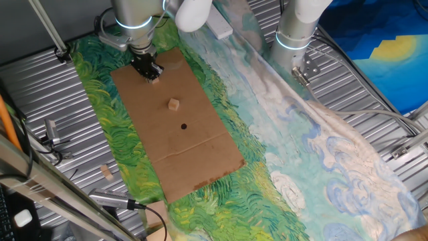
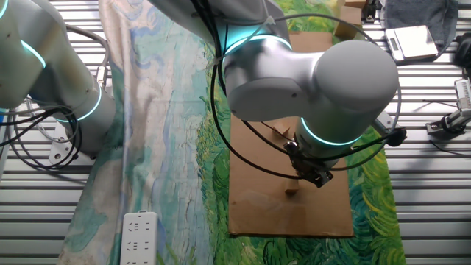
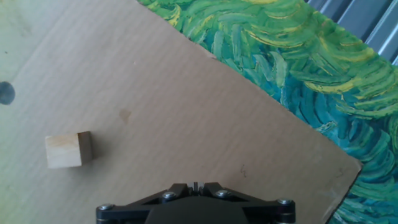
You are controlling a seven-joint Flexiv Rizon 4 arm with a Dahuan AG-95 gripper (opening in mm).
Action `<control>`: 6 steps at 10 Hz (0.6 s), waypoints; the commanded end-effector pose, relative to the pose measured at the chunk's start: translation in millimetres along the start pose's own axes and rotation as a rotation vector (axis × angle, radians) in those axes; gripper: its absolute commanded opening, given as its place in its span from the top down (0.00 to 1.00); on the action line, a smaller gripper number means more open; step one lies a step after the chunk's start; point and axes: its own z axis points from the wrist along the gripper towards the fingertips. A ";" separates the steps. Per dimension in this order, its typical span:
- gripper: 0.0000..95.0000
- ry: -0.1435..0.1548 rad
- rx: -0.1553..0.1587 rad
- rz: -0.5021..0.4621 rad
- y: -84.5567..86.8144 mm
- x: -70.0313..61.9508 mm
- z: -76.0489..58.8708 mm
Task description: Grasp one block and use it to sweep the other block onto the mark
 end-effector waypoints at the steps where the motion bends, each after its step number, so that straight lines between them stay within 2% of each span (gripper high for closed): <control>1: 1.00 0.001 0.000 -0.001 -0.3 0.0 0.0; 6: 1.00 0.004 0.002 -0.035 -0.2 0.3 -1.3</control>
